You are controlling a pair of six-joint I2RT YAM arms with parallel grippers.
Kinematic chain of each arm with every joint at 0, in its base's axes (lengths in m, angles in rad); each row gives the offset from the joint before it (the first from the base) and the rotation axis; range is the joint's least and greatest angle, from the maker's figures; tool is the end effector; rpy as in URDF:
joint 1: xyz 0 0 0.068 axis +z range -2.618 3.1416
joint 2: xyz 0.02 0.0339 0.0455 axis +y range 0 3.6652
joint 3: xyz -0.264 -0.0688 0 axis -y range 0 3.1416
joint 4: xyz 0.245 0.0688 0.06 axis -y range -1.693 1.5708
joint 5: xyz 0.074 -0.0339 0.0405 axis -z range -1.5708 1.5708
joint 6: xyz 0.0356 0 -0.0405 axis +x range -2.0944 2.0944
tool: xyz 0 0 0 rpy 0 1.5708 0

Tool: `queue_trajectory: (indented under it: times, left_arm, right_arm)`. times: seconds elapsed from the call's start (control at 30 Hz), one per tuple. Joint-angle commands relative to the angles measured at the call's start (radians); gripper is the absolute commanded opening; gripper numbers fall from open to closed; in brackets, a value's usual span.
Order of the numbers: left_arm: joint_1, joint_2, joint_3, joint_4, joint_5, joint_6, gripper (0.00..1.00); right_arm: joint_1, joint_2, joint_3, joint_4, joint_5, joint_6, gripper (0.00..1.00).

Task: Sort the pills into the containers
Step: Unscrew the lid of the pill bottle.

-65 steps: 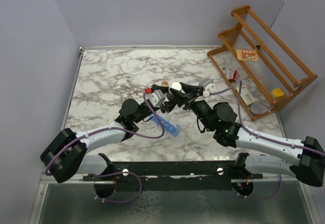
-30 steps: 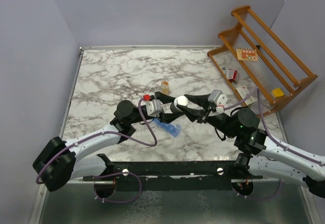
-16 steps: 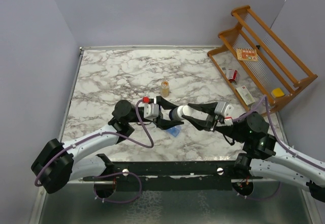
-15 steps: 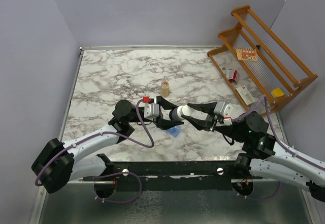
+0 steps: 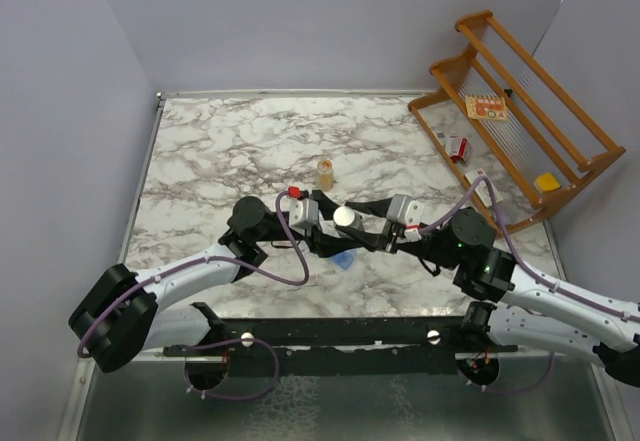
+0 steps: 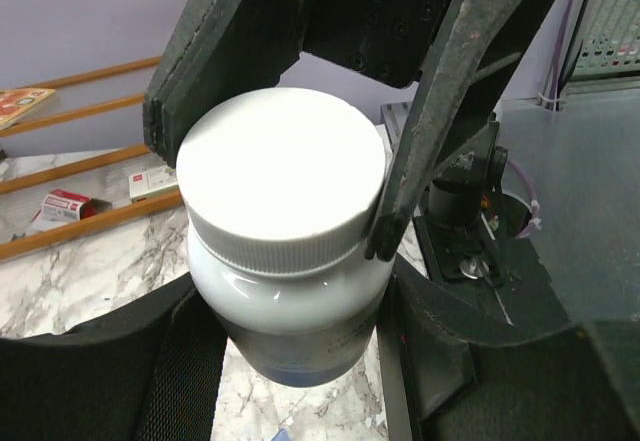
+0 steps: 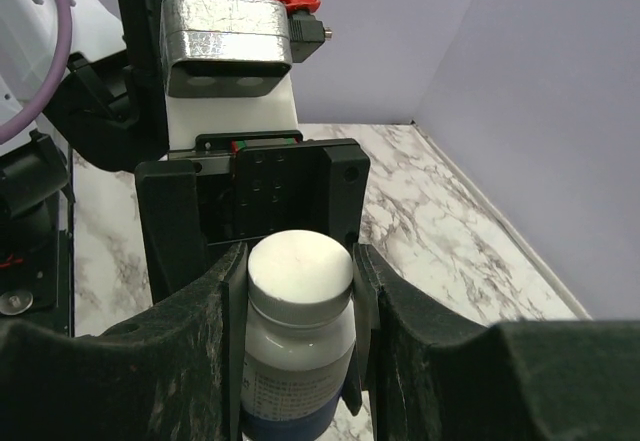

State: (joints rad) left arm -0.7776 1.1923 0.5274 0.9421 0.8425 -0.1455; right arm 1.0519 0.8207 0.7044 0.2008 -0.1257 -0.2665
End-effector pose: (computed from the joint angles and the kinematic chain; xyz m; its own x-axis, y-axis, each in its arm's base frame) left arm 0.1568 -0.1917 0.2816 0.0511 -0.1857 -0.9813 0.9964 -0.0568 0.0626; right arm 0.0949 0.1752 0.3470 0.2836 -0.0303 -0.9585 -0.8798 0.3893 -0.2726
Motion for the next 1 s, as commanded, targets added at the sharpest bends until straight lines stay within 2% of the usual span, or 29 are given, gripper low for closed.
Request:
queue_trajectory:
  times: [0.0,0.37,0.4,0.43,0.5,0.6,0.67,0.73,0.87,0.97]
  left_arm:
    - [-0.024,-0.028,-0.029,0.053,0.051,0.010,0.00]
    - [-0.024,-0.007,-0.016,0.060,0.014,0.016,0.00]
    - [-0.024,-0.007,-0.014,0.060,0.012,0.017,0.00]
    - [-0.024,-0.005,-0.012,0.060,0.017,0.015,0.00]
    - [-0.024,0.001,-0.013,0.060,0.017,0.013,0.00]
    - [-0.024,0.015,-0.012,0.060,0.012,0.011,0.00]
    - [-0.025,0.024,-0.013,0.060,0.003,0.011,0.00]
    - [-0.024,0.036,-0.014,0.060,-0.009,0.013,0.00]
    - [-0.024,0.068,-0.012,0.058,-0.037,0.012,0.00]
    - [-0.024,0.085,-0.012,0.055,-0.074,0.017,0.00]
  right_arm:
    - [-0.014,-0.044,0.027,0.069,0.055,-0.027,0.01]
    - [-0.014,-0.082,0.012,0.045,0.124,-0.010,0.02]
    - [-0.014,-0.075,0.017,0.042,0.132,-0.005,0.11]
    - [-0.014,-0.068,0.021,0.042,0.145,-0.003,0.25]
    - [-0.014,-0.056,0.027,0.048,0.159,-0.001,0.35]
    - [-0.013,-0.055,0.027,0.077,0.162,0.006,0.58]
    - [-0.014,-0.061,0.017,0.119,0.179,0.018,0.78]
    - [-0.015,-0.069,0.012,0.165,0.207,0.045,0.83]
    - [-0.015,-0.061,0.027,0.193,0.241,0.073,0.84]
    - [-0.015,-0.039,0.059,0.147,0.284,0.085,0.83]
